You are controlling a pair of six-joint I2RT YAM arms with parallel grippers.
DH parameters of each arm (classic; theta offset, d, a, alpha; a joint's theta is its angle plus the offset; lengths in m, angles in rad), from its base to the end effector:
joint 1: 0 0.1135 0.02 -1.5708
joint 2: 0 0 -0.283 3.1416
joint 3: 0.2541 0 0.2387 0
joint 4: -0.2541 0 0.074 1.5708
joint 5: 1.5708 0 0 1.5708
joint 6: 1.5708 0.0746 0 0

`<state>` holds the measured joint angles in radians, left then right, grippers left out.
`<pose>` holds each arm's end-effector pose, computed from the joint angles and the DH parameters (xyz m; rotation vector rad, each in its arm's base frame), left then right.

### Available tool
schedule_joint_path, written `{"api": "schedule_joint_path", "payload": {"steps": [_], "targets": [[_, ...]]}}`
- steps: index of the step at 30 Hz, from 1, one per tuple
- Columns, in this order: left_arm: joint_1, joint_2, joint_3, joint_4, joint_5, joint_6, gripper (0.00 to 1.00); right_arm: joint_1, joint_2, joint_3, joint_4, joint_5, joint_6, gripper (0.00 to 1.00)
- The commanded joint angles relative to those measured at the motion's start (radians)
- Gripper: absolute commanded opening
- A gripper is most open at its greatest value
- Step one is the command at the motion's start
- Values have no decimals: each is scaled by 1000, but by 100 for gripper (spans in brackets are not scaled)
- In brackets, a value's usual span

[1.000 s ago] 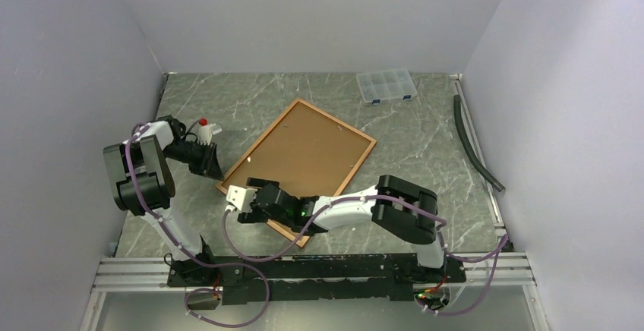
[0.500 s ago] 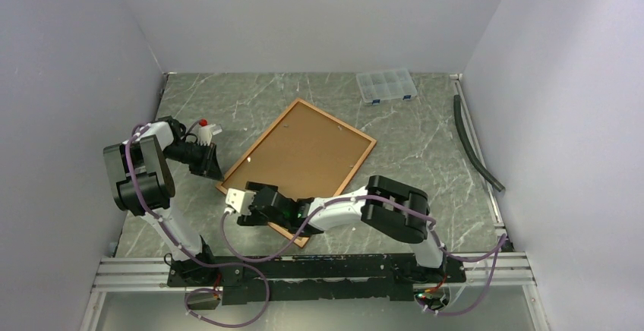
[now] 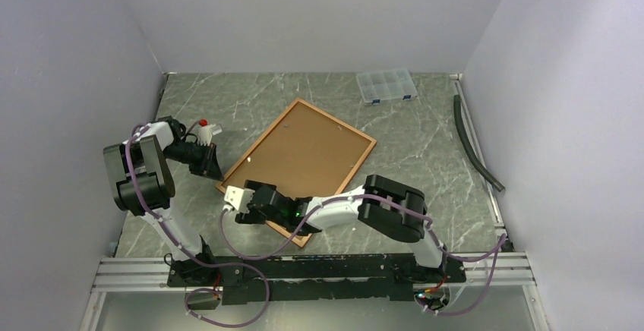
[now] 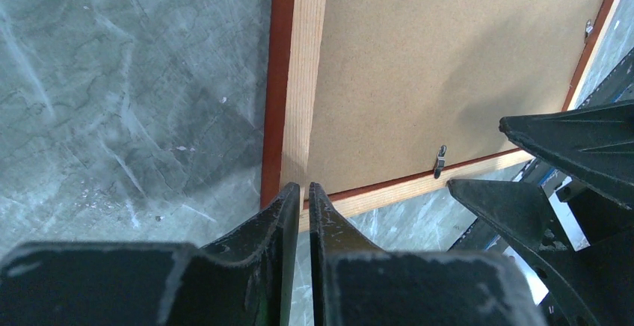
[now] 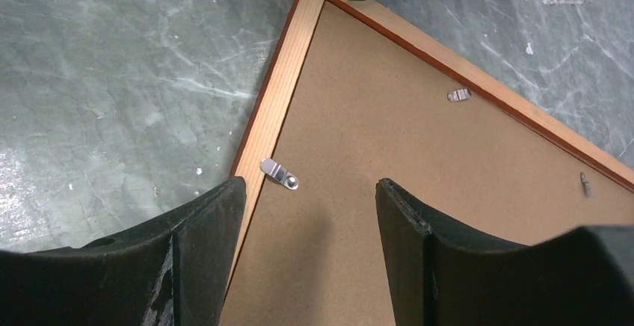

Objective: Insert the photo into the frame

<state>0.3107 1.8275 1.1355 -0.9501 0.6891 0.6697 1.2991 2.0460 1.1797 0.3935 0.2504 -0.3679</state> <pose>0.2989 0.0461 0.1548 0.4537 2.6964 -0.9115 0.1453 0.4527 0.1614 -1.4029 1.4860 0.3304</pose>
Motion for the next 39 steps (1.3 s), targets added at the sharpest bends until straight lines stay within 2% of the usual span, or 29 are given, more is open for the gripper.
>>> {"api": "schedule_joint_path", "payload": {"steps": [1,39], "targets": [[1,-9,-8,9,-8,34,17,-17,17,31,28,-18,25,68],[2,-11,-2,-1,-2,43,15,-30,62,70,8,-25,36,65]]}}
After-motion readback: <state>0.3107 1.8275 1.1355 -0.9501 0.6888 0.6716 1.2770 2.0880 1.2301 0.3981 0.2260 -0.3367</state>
